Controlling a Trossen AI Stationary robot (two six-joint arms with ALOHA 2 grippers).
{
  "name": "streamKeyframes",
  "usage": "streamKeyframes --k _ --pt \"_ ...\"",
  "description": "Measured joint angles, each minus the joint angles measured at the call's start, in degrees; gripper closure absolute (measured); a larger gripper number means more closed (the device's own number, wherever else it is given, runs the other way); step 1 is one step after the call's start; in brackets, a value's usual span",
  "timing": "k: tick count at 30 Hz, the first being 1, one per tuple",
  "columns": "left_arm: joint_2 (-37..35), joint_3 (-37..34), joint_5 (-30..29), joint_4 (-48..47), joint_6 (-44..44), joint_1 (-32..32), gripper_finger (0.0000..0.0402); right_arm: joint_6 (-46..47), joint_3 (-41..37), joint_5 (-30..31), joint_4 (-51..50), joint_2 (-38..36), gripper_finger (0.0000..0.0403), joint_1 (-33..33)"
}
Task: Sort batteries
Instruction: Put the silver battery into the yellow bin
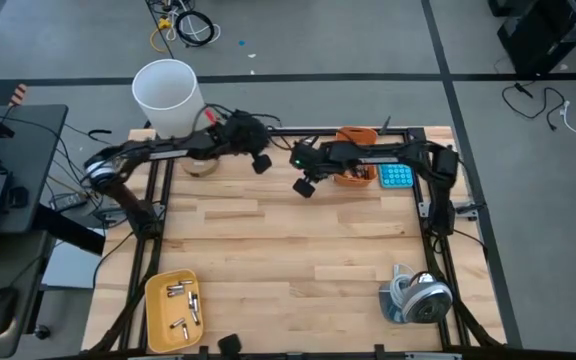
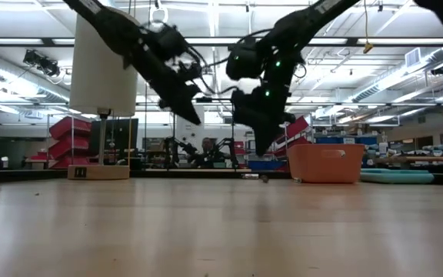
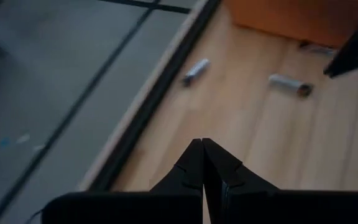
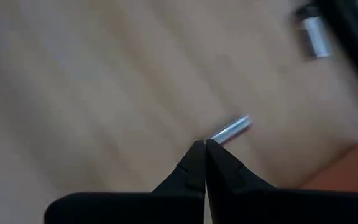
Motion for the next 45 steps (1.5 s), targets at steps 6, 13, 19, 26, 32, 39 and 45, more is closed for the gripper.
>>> streamKeyframes --k 6,13,19,26,32,39,45 --pt "-11.0 0.0 -4.6 -10.5 0.4 0.0 0.0401 0.0 5.3 4.6 -7.1 6.2 0.0403 -2.1" --pt "-19.6 0.0 -4.8 -19.1 0.3 -0.1 0.0401 1.5 6.6 8.5 -15.4 9.7 0.0403 -3.5" --pt "-23.2 0.0 -4.9 -21.9 0.4 -0.1 0.0401 2.0 6.6 9.3 -15.5 9.5 0.0403 -3.6" --pt "-26.6 0.0 -5.0 -26.4 -0.2 -0.4 0.0401 2.7 4.9 9.3 -14.4 9.5 0.0403 -3.6" --pt "-28.7 0.0 -5.6 -28.9 -1.2 -0.4 0.0401 3.8 4.6 10.6 -18.0 9.5 0.0403 -3.6" --pt "-29.2 0.0 -5.5 -29.2 -2.0 -0.8 0.0401 3.6 4.6 11.6 -20.0 9.5 0.0403 -3.6" --pt "-29.2 0.0 -3.3 -28.0 -3.1 -1.9 0.0402 2.4 4.6 11.6 -20.0 9.5 0.0403 -3.6"
